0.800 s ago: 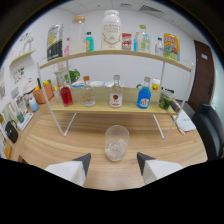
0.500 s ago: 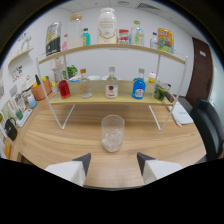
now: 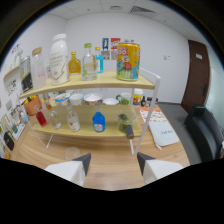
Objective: Make me a cup of Mojito.
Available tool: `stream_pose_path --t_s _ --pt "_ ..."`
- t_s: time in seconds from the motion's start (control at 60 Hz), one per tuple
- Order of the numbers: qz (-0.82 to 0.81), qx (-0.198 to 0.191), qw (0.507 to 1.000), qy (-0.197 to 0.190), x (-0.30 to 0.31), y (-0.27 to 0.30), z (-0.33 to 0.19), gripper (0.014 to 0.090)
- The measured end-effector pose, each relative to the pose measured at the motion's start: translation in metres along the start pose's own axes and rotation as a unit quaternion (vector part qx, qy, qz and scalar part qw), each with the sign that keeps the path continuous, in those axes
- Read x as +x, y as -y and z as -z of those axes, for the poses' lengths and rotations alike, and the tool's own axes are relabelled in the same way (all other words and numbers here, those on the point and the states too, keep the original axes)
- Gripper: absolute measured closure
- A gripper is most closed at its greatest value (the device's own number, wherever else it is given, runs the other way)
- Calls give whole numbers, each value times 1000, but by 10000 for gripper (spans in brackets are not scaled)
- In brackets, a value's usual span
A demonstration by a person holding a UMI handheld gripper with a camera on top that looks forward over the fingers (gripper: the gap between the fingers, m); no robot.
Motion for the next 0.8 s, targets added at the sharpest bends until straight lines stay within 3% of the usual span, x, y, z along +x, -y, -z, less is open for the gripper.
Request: stream_pose_path --t_s 0.217,0.483,0.55,0.667,0.75,0.8 --pt "-1 6 1000 17 26 37 -58 185" --pt "3 -26 999 26 38 36 -108 302" --pt "4 -33 999 30 38 33 -117 366" --pt "12 -39 999 24 41 32 -124 562" --pt "13 -49 999 20 42 29 -124 722" --pt "13 -52 998 18 43 28 -124 861"
